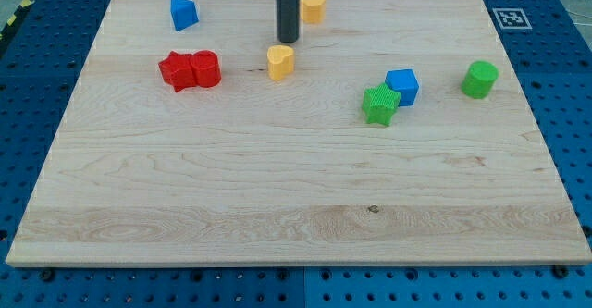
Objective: Move the red star to the bottom right of the yellow hexagon
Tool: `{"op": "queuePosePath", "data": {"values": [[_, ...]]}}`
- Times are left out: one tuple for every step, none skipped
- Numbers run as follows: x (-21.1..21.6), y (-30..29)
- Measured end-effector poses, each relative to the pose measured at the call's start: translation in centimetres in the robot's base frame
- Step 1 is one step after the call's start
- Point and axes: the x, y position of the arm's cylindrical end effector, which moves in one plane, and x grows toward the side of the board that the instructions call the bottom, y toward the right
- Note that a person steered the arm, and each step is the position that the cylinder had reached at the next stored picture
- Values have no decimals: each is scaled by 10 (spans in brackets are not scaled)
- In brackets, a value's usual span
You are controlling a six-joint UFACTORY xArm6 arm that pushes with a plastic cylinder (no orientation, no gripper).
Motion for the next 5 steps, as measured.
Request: {"op": "queuePosePath", "data": {"values": [[0, -1], [1, -29], [1, -65], [5, -98], [30, -137]]}}
